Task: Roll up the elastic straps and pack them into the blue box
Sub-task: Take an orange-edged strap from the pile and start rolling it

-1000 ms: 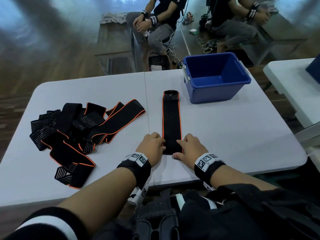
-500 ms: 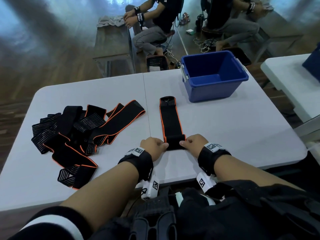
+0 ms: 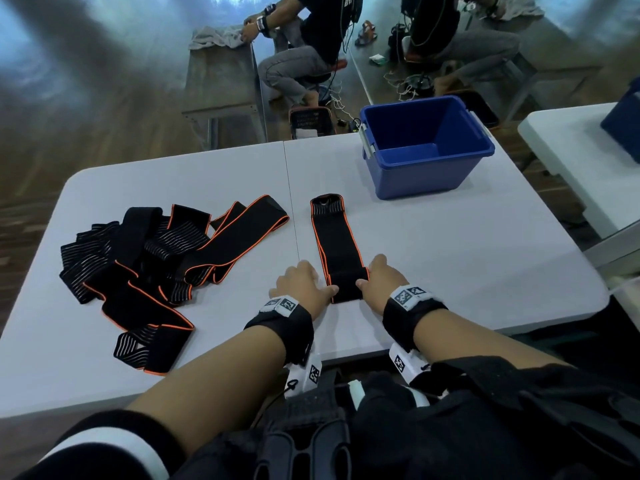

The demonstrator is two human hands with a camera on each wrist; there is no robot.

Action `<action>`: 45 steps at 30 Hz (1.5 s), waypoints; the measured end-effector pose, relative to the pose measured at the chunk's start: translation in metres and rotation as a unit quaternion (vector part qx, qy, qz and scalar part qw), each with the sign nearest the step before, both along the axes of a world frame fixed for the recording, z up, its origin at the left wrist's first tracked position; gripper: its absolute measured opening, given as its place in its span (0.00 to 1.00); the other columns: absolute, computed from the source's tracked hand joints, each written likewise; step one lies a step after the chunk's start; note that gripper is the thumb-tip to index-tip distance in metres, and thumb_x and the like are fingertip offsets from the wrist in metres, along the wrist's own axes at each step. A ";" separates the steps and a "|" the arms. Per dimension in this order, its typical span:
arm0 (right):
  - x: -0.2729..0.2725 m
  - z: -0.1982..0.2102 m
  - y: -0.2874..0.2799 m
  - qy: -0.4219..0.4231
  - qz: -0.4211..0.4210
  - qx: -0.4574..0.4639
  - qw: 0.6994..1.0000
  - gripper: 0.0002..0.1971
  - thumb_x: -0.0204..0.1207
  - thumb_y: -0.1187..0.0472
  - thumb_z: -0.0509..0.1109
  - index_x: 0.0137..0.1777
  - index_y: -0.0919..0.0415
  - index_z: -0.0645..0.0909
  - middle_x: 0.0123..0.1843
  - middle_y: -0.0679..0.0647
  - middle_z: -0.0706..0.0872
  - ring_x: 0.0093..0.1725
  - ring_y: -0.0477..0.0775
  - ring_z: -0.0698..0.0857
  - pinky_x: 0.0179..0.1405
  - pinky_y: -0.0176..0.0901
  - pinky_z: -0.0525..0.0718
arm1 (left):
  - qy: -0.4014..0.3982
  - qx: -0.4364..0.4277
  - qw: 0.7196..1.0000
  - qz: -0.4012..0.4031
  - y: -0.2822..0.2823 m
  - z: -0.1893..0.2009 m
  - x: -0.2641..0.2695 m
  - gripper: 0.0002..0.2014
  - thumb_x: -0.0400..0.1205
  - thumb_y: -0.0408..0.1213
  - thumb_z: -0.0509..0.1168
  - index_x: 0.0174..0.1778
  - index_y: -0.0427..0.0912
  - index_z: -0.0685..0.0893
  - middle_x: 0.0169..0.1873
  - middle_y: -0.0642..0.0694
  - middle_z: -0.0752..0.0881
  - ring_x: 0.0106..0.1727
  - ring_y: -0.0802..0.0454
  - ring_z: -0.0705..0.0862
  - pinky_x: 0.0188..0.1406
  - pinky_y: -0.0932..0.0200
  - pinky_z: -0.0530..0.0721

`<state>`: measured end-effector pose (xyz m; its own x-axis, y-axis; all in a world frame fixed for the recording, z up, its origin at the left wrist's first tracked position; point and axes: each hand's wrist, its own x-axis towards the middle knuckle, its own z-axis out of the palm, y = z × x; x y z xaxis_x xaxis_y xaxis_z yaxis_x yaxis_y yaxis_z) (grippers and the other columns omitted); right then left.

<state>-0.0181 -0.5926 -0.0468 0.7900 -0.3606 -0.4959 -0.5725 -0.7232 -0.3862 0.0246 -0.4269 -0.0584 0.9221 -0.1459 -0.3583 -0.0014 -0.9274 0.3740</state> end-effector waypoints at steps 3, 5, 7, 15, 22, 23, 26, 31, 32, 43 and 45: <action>-0.006 -0.002 0.003 -0.077 0.062 -0.083 0.992 0.18 0.81 0.53 0.69 0.65 0.58 0.68 0.59 0.62 0.77 0.55 0.64 0.80 0.44 0.50 0.77 | -0.109 0.016 0.991 -0.069 0.001 0.003 -0.006 0.22 0.74 0.60 0.72 0.59 0.57 0.75 0.55 0.51 0.76 0.57 0.46 0.77 0.58 0.46 0.77; -0.008 -0.004 0.002 -0.116 0.095 -0.095 0.984 0.16 0.80 0.56 0.70 0.64 0.56 0.70 0.60 0.61 0.74 0.55 0.63 0.77 0.45 0.51 0.79 | -0.145 0.027 0.980 -0.134 -0.001 0.002 -0.007 0.20 0.78 0.57 0.70 0.63 0.58 0.77 0.58 0.50 0.76 0.61 0.45 0.75 0.59 0.47 0.73; -0.006 -0.006 0.000 -0.121 0.129 -0.097 0.979 0.14 0.81 0.58 0.69 0.64 0.56 0.73 0.61 0.60 0.73 0.58 0.63 0.76 0.50 0.54 0.83 | -0.161 0.054 0.968 -0.184 -0.001 -0.001 -0.006 0.17 0.82 0.55 0.67 0.66 0.58 0.79 0.59 0.49 0.76 0.62 0.44 0.74 0.60 0.46 0.72; -0.012 -0.016 -0.009 -0.086 0.170 -0.029 0.981 0.30 0.81 0.42 0.65 0.79 0.55 0.71 0.71 0.54 0.71 0.68 0.59 0.75 0.68 0.52 0.78 | -0.115 0.153 0.941 -0.279 0.013 -0.009 -0.008 0.34 0.81 0.38 0.62 0.84 0.55 0.61 0.60 0.45 0.76 0.60 0.41 0.73 0.56 0.46 0.76; -0.005 -0.021 -0.016 -0.078 0.122 0.029 0.989 0.24 0.80 0.51 0.70 0.75 0.51 0.75 0.63 0.54 0.81 0.60 0.58 0.83 0.59 0.47 0.81 | -0.019 0.022 0.993 -0.117 0.010 -0.019 -0.003 0.22 0.85 0.53 0.59 0.76 0.71 0.71 0.52 0.47 0.81 0.57 0.42 0.80 0.54 0.45 0.83; -0.003 -0.021 -0.016 -0.077 0.111 0.041 0.990 0.19 0.81 0.50 0.69 0.71 0.52 0.78 0.59 0.54 0.84 0.57 0.57 0.84 0.55 0.46 0.81 | -0.008 0.001 0.995 -0.096 0.009 -0.020 -0.001 0.19 0.85 0.55 0.59 0.72 0.70 0.75 0.49 0.48 0.82 0.55 0.42 0.81 0.52 0.45 0.84; 0.000 -0.021 -0.014 -0.063 0.082 0.069 0.992 0.16 0.84 0.47 0.64 0.60 0.58 0.81 0.49 0.54 0.87 0.48 0.57 0.85 0.46 0.46 0.79 | 0.041 -0.052 0.997 -0.040 0.008 -0.022 0.006 0.18 0.81 0.60 0.54 0.61 0.65 0.82 0.44 0.49 0.86 0.52 0.41 0.83 0.54 0.42 0.85; 0.009 -0.022 -0.013 -0.022 0.061 0.032 0.997 0.24 0.86 0.43 0.59 0.33 0.60 0.74 0.31 0.54 0.78 0.33 0.57 0.78 0.27 0.44 0.67 | 0.078 -0.074 0.994 0.002 0.004 -0.019 0.008 0.19 0.79 0.65 0.53 0.39 0.59 0.84 0.41 0.49 0.87 0.48 0.43 0.84 0.55 0.43 0.85; 0.012 -0.022 -0.013 -0.014 0.055 0.021 0.998 0.26 0.86 0.42 0.60 0.31 0.60 0.73 0.30 0.54 0.77 0.31 0.56 0.77 0.26 0.43 0.66 | 0.081 -0.075 0.994 0.004 0.003 -0.018 0.008 0.20 0.80 0.65 0.53 0.36 0.57 0.84 0.39 0.49 0.87 0.47 0.44 0.84 0.54 0.43 0.85; 0.005 -0.015 -0.011 -0.100 -0.001 0.078 0.992 0.14 0.82 0.52 0.69 0.59 0.53 0.68 0.45 0.56 0.84 0.43 0.58 0.86 0.42 0.47 0.82 | 0.053 -0.046 0.997 0.011 -0.001 -0.008 0.008 0.17 0.81 0.62 0.62 0.43 0.52 0.83 0.43 0.49 0.87 0.46 0.45 0.85 0.53 0.44 0.86; 0.006 -0.012 -0.011 -0.102 0.026 0.072 0.992 0.11 0.83 0.55 0.67 0.62 0.54 0.71 0.46 0.59 0.86 0.43 0.59 0.87 0.45 0.49 0.85 | -0.017 -0.038 0.999 0.013 0.001 -0.004 0.006 0.16 0.80 0.57 0.67 0.56 0.52 0.79 0.51 0.50 0.83 0.53 0.45 0.82 0.54 0.44 0.84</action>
<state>-0.0124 -0.6040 -0.0593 0.8946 -0.2538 -0.3678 -0.4356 -0.6790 -0.5909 0.0302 -0.4264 -0.0621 0.9374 -0.1470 -0.3157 0.0090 -0.8960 0.4439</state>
